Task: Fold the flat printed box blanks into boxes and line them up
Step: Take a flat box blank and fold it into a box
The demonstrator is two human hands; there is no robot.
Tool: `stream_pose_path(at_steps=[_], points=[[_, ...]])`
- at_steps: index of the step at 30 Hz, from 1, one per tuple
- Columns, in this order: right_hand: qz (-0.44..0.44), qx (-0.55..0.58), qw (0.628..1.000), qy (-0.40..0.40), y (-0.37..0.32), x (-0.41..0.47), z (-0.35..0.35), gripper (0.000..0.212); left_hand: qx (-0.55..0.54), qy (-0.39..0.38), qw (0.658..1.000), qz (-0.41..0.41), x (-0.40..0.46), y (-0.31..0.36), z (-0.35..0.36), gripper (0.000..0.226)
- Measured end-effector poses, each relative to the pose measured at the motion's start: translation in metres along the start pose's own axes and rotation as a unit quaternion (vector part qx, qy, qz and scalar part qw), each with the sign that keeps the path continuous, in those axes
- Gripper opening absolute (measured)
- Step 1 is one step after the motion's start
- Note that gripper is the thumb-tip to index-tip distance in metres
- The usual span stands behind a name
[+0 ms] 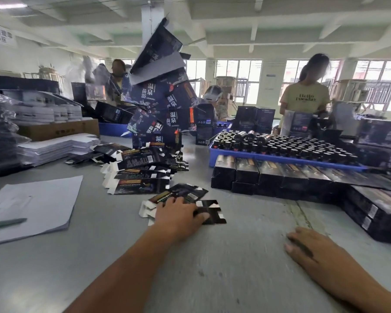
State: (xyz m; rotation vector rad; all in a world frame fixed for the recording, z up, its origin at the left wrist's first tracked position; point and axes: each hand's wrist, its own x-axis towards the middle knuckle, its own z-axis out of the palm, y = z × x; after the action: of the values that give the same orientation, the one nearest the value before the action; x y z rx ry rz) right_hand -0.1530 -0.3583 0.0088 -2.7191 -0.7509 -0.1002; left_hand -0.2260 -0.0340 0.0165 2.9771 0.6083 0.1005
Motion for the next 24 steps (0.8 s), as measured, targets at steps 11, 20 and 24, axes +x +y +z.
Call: stream_pose_path(at_steps=[11,20,24], points=[[-0.009,-0.001,1.0,-0.009,0.004,0.002,0.002,0.051,-0.016,0.043,0.994,-0.099,0.009,-0.027,-0.003,0.072],[-0.017,0.003,1.0,-0.014,0.004,0.002,0.002,0.05,-0.063,0.026,0.992,-0.109,0.015,-0.036,-0.005,0.087],[-0.019,0.005,1.0,-0.014,0.004,0.002,0.002,0.05,-0.046,-0.004,0.994,-0.101,0.015,-0.044,-0.004,0.098]])
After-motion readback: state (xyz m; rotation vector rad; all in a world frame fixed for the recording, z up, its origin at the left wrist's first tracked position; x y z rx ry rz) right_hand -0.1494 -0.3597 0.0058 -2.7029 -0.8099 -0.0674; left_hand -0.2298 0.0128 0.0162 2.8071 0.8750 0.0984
